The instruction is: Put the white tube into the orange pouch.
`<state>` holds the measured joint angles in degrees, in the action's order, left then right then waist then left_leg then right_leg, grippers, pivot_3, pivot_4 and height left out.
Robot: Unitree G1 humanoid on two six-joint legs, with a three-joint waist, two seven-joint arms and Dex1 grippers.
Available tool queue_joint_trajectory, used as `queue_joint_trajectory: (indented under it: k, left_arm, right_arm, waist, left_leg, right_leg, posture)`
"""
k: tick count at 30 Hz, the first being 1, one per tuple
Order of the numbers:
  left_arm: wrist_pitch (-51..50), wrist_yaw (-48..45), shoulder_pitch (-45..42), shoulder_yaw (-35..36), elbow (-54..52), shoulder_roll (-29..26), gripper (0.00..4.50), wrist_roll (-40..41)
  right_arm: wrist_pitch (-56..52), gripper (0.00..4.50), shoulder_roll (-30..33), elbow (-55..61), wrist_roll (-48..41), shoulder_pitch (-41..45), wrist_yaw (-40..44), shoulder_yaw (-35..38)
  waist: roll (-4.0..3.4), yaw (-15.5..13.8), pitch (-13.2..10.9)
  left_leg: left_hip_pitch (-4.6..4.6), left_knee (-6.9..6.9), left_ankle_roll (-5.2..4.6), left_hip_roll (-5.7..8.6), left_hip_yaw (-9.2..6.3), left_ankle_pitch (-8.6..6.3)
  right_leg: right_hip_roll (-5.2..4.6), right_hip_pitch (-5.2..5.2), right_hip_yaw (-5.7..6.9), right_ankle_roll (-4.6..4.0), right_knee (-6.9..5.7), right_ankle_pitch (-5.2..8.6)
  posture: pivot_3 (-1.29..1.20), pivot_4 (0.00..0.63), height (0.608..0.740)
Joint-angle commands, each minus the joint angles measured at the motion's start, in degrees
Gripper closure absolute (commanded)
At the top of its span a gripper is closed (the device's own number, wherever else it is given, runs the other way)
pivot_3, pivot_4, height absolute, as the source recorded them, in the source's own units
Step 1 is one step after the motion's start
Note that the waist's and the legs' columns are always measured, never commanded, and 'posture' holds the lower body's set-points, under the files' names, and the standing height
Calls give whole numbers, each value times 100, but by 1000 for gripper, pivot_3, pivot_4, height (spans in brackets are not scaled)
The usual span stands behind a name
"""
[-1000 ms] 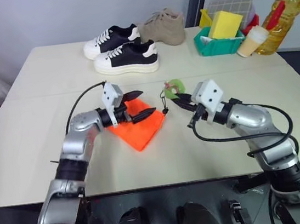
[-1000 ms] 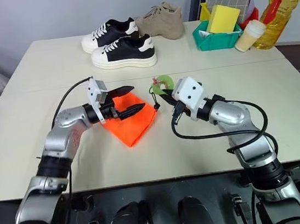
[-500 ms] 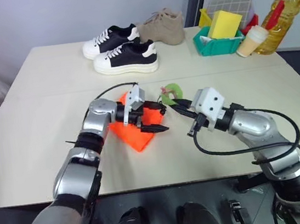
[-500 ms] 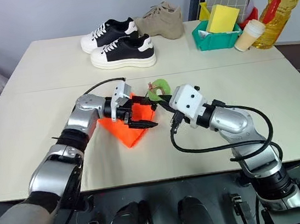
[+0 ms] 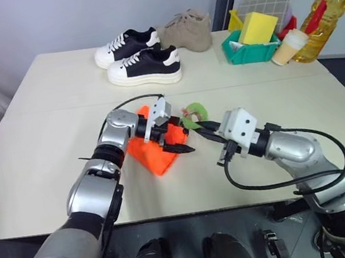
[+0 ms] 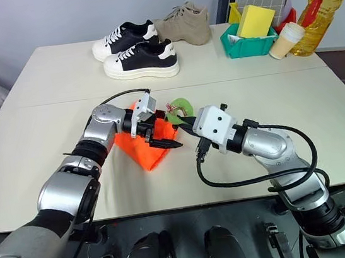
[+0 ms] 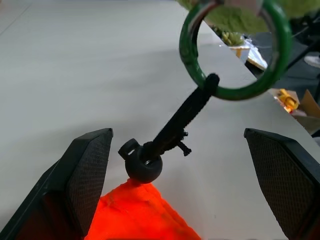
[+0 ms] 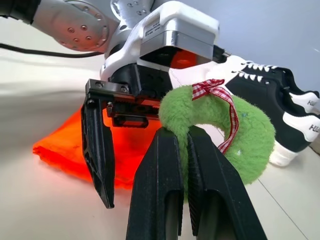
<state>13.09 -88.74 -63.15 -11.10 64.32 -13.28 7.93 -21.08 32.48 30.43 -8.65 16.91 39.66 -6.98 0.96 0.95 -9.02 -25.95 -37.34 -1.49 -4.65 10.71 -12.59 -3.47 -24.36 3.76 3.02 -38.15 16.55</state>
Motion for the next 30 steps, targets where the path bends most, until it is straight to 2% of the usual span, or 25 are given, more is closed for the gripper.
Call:
queue_joint_trajectory:
  k: [1,13,30]
  left_arm:
    - [181,-19,-169,158,39,-14,23,-82]
    - [410,163,-258,333,198,13,23,-241]
    - [1412,221,-251,358,283,6,23,-540]
  right_arm:
    - [5,4500,32,297,-55,4,26,-4]
    - [-18,4500,3,283,-38,52,22,-98]
    - [-18,4500,16,236,-15,48,4,-127]
  waist:
    - [0,1,0]
    - [0,2,0]
    - [0,-1,0]
  left_leg:
    - [-1,-1,0,0,0,0]
    - [-2,-7,-1,0,-1,0]
    - [-1,-16,-1,0,-1,1]
  right_leg:
    - [0,0,0,0,-1,0]
    - [5,0,1,1,-6,0]
    - [7,1,1,2,-15,-1]
  posture:
    - [0,150,740]
    - [0,150,740]
    - [0,150,740]
